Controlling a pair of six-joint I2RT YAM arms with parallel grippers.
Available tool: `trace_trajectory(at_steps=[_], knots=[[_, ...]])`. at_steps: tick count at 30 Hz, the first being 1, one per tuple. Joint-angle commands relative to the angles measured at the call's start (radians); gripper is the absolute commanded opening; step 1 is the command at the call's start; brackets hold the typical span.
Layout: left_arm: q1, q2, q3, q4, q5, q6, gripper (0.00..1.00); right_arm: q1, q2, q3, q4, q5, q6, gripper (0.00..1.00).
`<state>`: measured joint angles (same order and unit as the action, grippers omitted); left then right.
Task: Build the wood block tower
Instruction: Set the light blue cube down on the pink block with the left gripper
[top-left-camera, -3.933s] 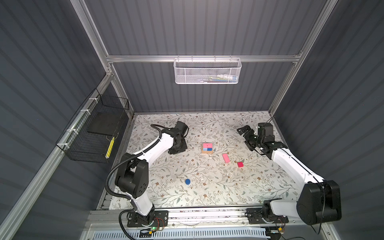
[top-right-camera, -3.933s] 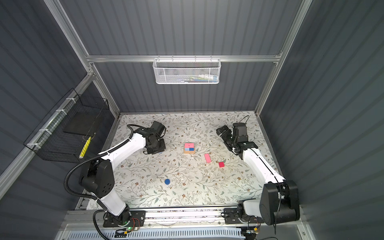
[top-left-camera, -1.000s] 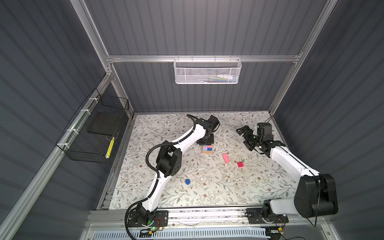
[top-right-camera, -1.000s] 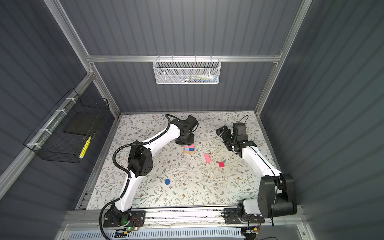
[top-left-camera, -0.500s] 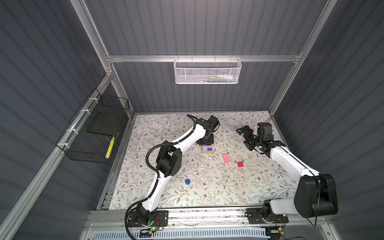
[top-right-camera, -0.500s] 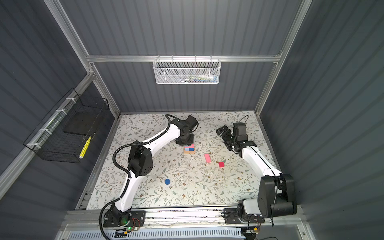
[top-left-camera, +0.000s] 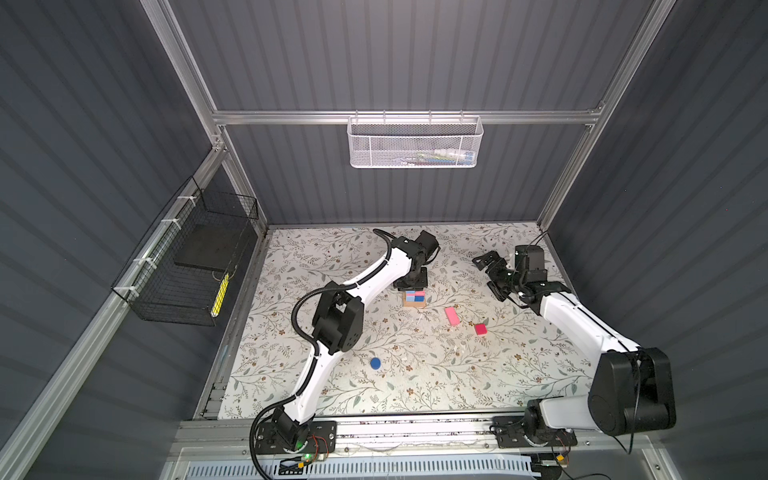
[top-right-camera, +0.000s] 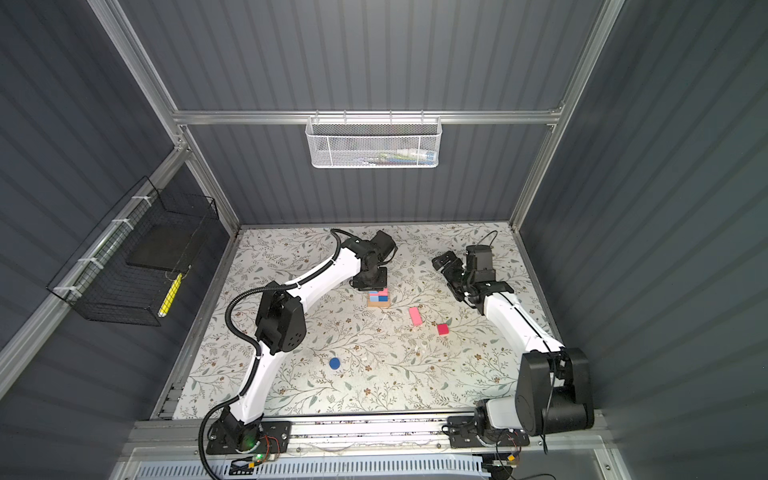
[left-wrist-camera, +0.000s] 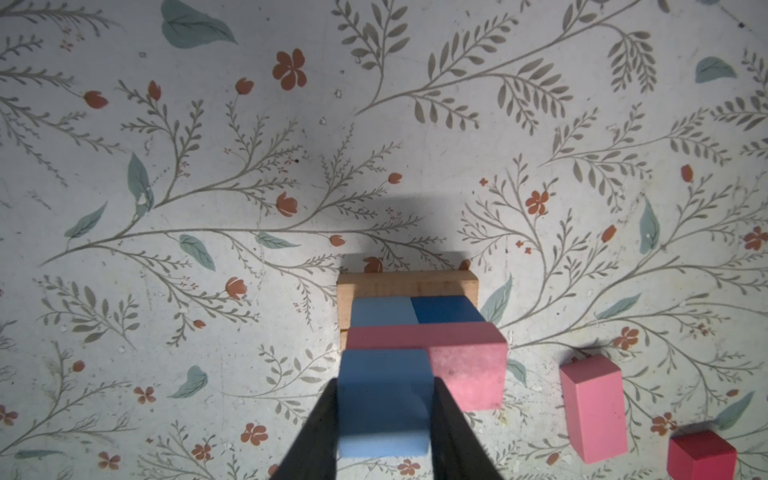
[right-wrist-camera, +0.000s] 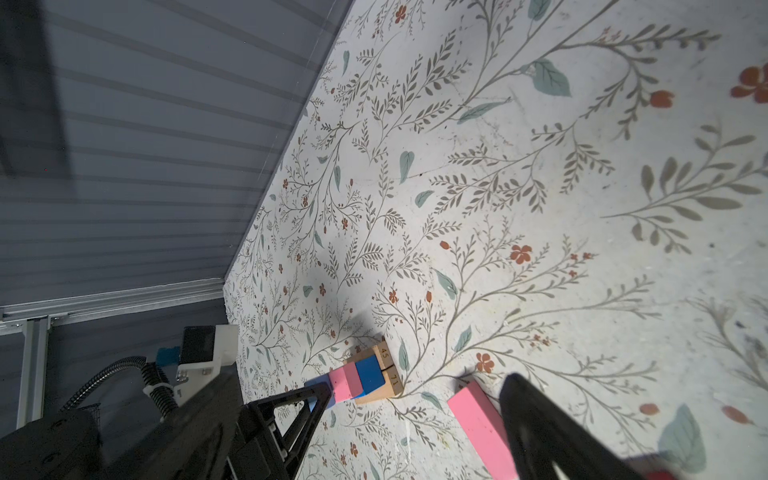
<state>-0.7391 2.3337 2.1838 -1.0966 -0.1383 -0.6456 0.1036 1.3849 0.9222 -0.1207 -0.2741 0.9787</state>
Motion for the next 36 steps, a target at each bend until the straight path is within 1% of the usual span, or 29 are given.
trace_trajectory(at_steps=[1,36], knots=[[-0.004,0.021,0.032,-0.023,-0.005,-0.014,0.37,-0.004,0.011,-0.002,0.008,-0.008,-0.015,0.99],[-0.006,0.013,0.033,-0.016,0.008,-0.021,0.37,-0.005,0.012,-0.003,0.011,-0.011,-0.012,0.99]])
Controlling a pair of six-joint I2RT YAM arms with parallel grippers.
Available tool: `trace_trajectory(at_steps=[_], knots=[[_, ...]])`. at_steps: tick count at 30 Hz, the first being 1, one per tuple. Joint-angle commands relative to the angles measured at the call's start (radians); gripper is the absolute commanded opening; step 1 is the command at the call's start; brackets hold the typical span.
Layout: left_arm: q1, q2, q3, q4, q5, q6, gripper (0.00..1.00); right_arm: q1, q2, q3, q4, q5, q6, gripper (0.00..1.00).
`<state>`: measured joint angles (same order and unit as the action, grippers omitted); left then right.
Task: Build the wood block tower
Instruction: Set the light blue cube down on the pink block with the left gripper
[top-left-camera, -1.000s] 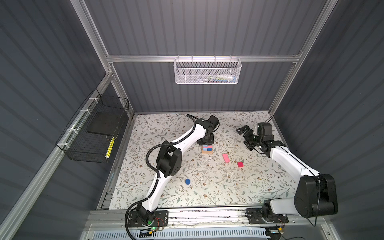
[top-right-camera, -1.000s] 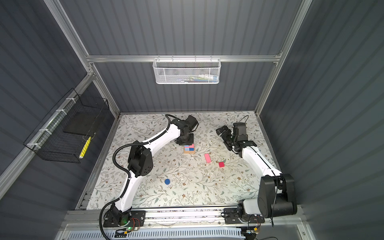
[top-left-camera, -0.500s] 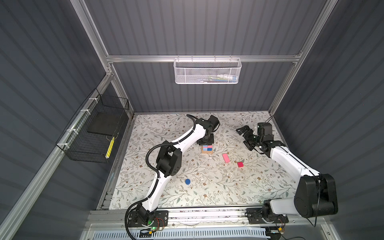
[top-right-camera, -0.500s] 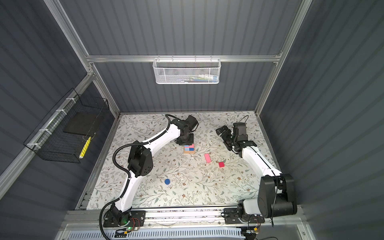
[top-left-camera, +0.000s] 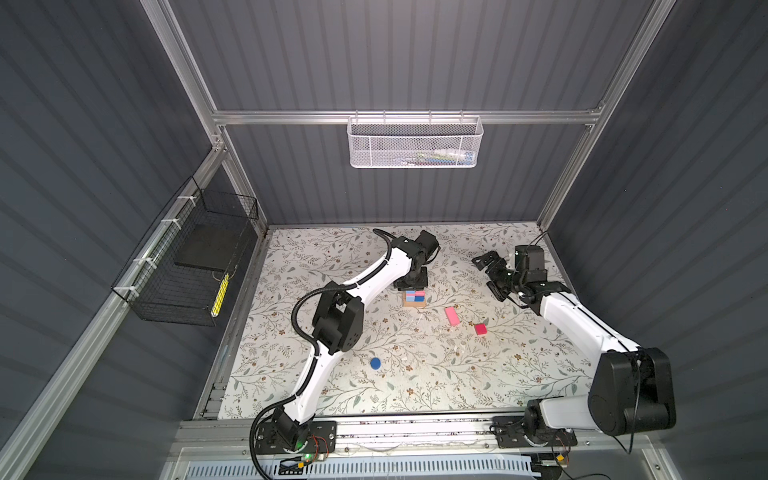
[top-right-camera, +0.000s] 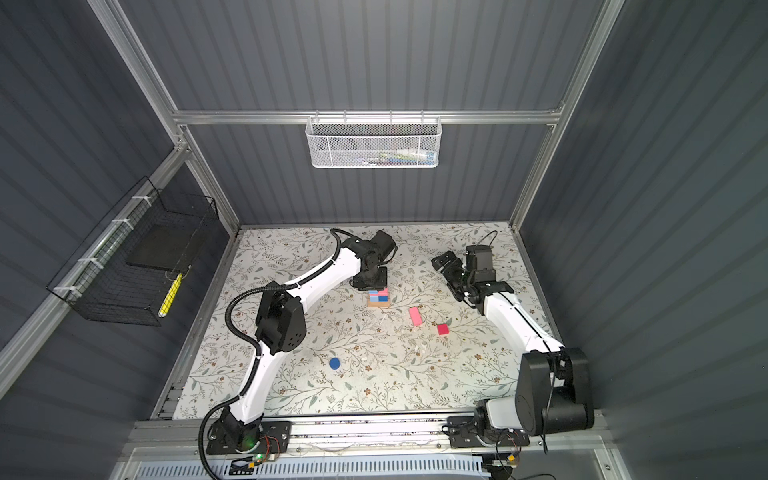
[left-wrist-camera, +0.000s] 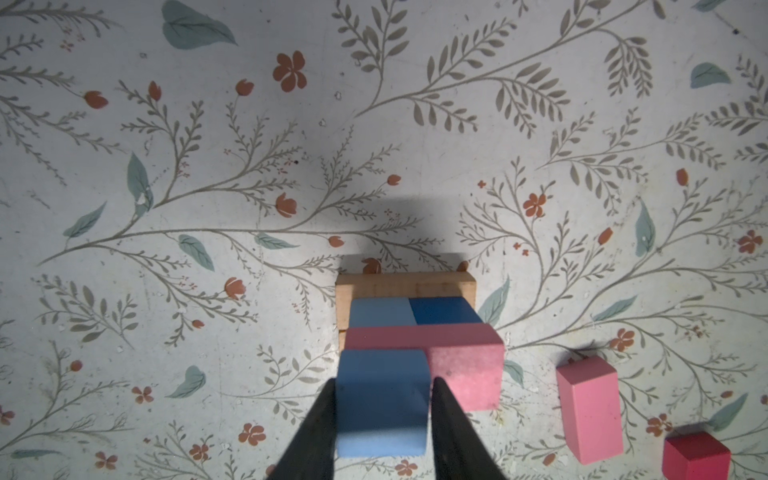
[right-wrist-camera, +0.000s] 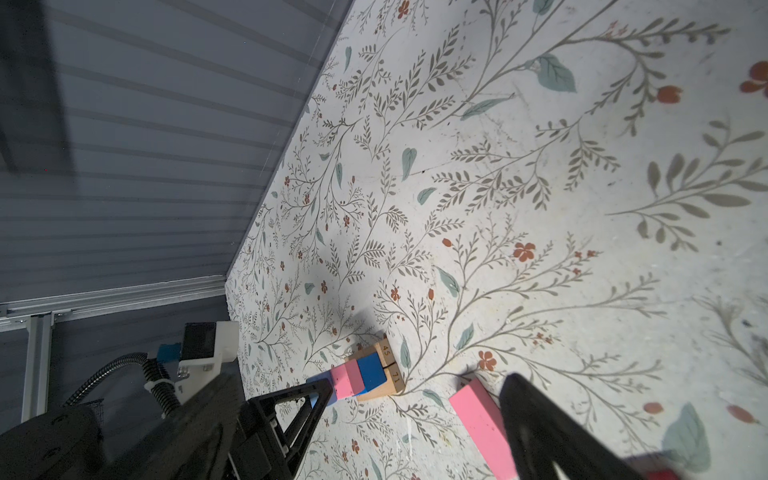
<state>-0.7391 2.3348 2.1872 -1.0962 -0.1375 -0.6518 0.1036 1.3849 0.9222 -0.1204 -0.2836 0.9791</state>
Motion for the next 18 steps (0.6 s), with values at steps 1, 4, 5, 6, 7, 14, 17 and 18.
trace_trajectory(at_steps=[1,4,5,6,7,14,17,18], knots=[[-0.006,0.012,0.029,-0.016,0.010,-0.015,0.38,-0.005,0.011,-0.004,0.010,-0.002,-0.012,0.99],[-0.006,0.012,0.029,-0.014,0.012,-0.014,0.38,-0.005,0.010,-0.003,0.011,-0.002,-0.012,0.99],[-0.006,0.012,0.029,-0.014,0.014,-0.015,0.38,-0.005,0.010,-0.003,0.011,-0.002,-0.013,0.99],[-0.006,0.012,0.028,-0.013,0.014,-0.016,0.38,-0.005,0.011,-0.003,0.011,-0.003,-0.013,0.99],[-0.008,0.012,0.029,-0.013,0.015,-0.016,0.38,-0.005,0.011,-0.003,0.011,-0.003,-0.012,0.99],[-0.008,0.011,0.028,-0.011,0.017,-0.017,0.41,-0.005,0.011,-0.003,0.012,-0.004,-0.012,0.99],[-0.009,0.011,0.030,-0.010,0.018,-0.018,0.41,-0.005,0.010,-0.003,0.013,-0.003,-0.012,0.99],[-0.009,0.011,0.030,-0.010,0.018,-0.018,0.41,-0.005,0.011,-0.003,0.013,-0.003,-0.011,0.99]])
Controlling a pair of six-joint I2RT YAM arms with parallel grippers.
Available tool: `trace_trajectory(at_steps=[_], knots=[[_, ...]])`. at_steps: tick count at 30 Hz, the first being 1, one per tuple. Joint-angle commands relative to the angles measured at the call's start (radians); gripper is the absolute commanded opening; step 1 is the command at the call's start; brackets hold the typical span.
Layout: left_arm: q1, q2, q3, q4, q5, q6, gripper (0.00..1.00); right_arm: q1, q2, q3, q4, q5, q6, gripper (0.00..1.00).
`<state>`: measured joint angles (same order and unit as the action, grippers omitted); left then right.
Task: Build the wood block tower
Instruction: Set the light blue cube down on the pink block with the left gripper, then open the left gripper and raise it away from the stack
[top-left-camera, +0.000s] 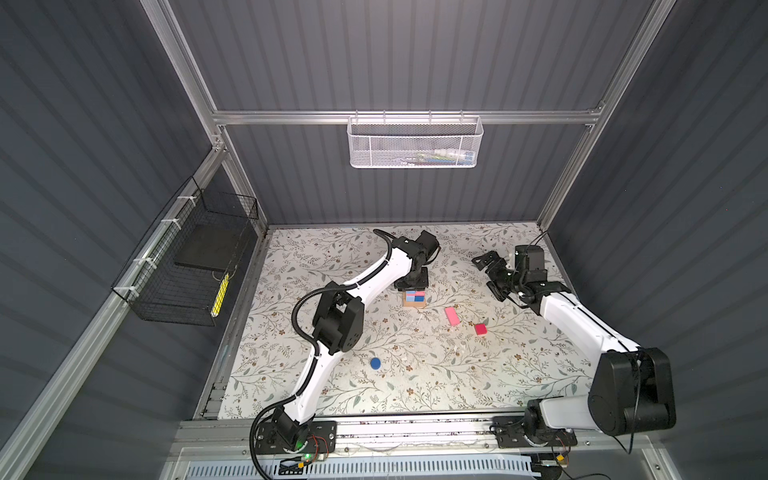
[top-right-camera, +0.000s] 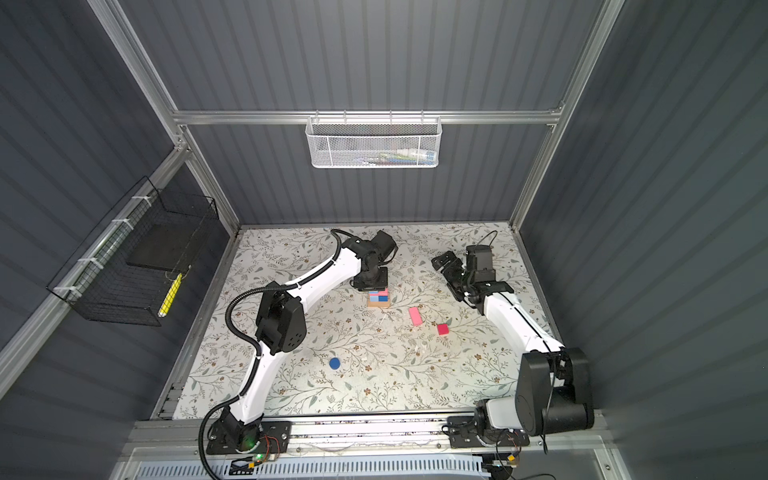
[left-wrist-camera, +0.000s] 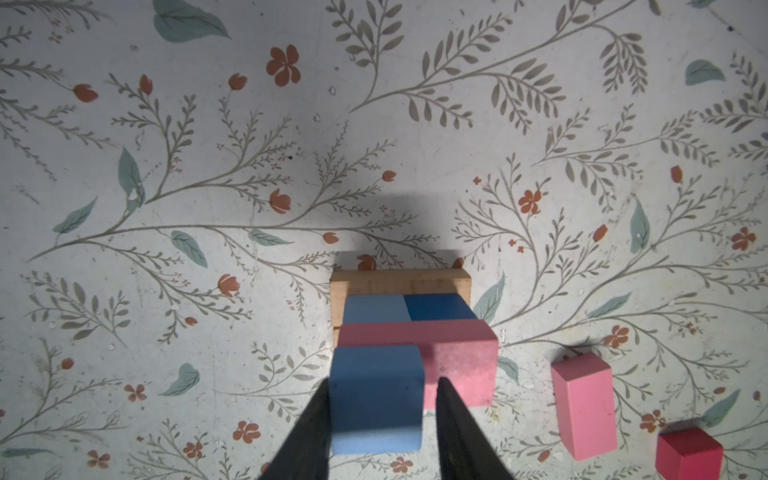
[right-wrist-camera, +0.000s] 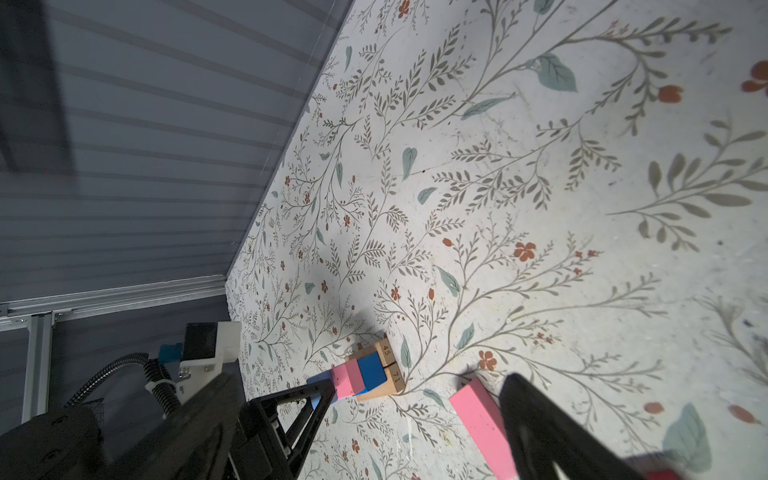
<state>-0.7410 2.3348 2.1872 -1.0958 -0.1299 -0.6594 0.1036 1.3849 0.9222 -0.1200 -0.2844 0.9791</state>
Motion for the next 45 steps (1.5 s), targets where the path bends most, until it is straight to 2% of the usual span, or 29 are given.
trace_trajectory(at_steps=[1,20,24,40,45], knots=[[-0.006,0.011,0.032,-0.011,0.010,-0.011,0.41,-0.005,0.011,-0.003,0.013,-0.003,-0.013,0.99],[-0.009,0.012,0.034,-0.016,0.006,-0.010,0.39,-0.005,0.010,-0.005,0.013,-0.004,-0.011,0.99],[-0.009,0.011,0.034,-0.018,0.000,-0.012,0.42,-0.005,0.010,-0.005,0.013,-0.004,-0.012,0.99],[-0.009,-0.063,-0.015,0.022,-0.045,-0.028,0.68,-0.005,-0.006,0.009,-0.031,0.016,-0.018,0.99],[-0.008,-0.101,-0.021,0.029,-0.058,-0.029,0.71,-0.005,-0.022,0.009,-0.053,0.039,-0.023,0.99]])
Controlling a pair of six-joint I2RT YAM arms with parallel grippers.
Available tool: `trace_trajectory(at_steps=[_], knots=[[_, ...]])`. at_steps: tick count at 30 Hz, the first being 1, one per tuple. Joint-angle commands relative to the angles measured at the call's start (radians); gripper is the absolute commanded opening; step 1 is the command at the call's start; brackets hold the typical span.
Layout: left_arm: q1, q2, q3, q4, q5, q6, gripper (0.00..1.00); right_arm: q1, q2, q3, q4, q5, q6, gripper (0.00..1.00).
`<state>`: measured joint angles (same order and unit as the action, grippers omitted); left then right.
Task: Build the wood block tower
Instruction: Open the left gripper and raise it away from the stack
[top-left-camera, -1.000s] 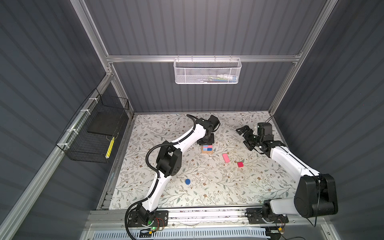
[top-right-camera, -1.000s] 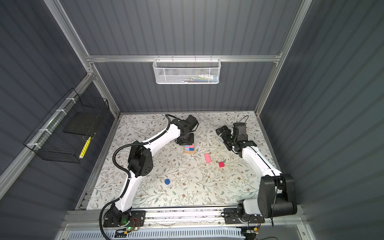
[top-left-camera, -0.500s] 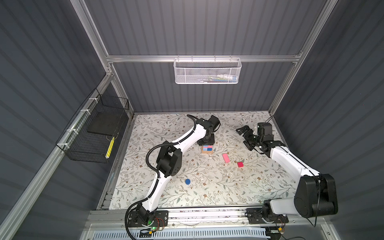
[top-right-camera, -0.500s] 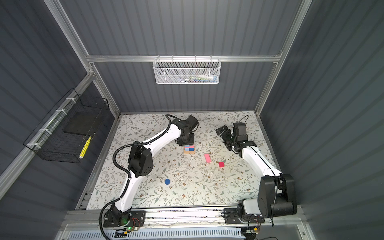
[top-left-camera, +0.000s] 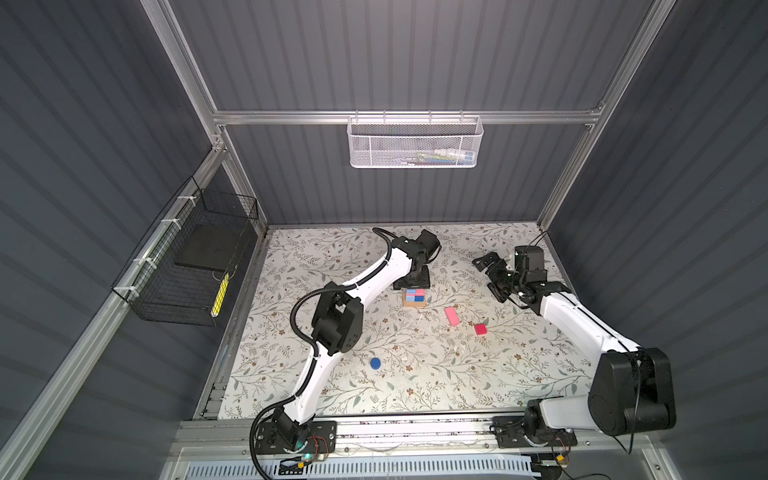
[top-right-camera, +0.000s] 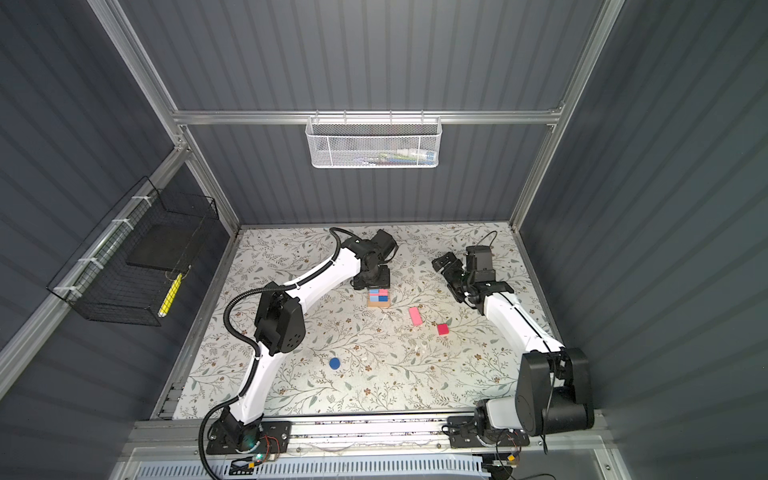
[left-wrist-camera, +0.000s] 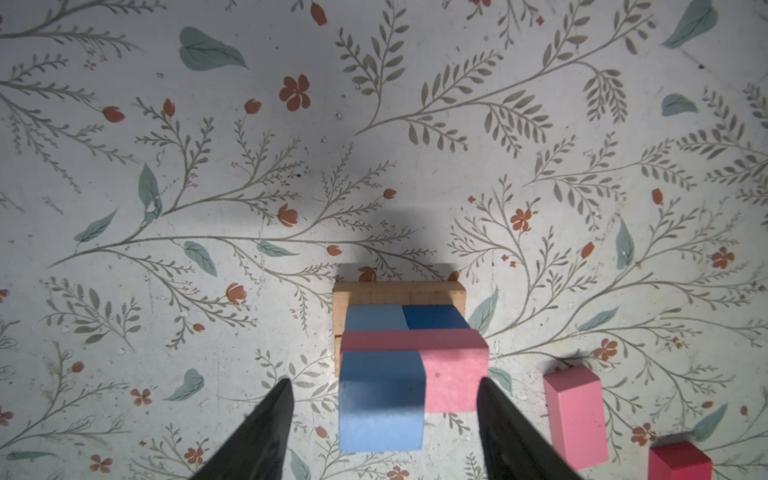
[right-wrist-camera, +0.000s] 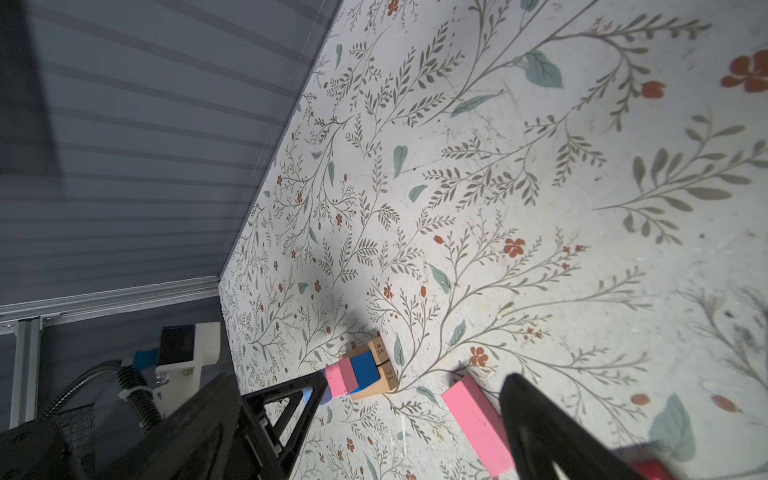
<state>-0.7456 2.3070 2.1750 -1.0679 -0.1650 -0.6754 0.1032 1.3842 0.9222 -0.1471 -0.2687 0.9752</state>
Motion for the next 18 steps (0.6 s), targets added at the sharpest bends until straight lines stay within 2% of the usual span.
trace_trajectory(at_steps=[1,11,18], knots=[[-0.005,-0.083,-0.012,0.005,-0.025,-0.012,0.71,-0.005,-0.024,0.009,-0.026,0.023,-0.020,0.99],[-0.004,-0.235,-0.095,0.111,-0.065,0.030,0.75,-0.005,-0.022,0.005,-0.029,0.021,0.022,0.99],[-0.002,-0.357,-0.175,0.183,-0.183,0.088,0.86,-0.005,-0.013,0.044,-0.136,0.067,0.050,0.99]])
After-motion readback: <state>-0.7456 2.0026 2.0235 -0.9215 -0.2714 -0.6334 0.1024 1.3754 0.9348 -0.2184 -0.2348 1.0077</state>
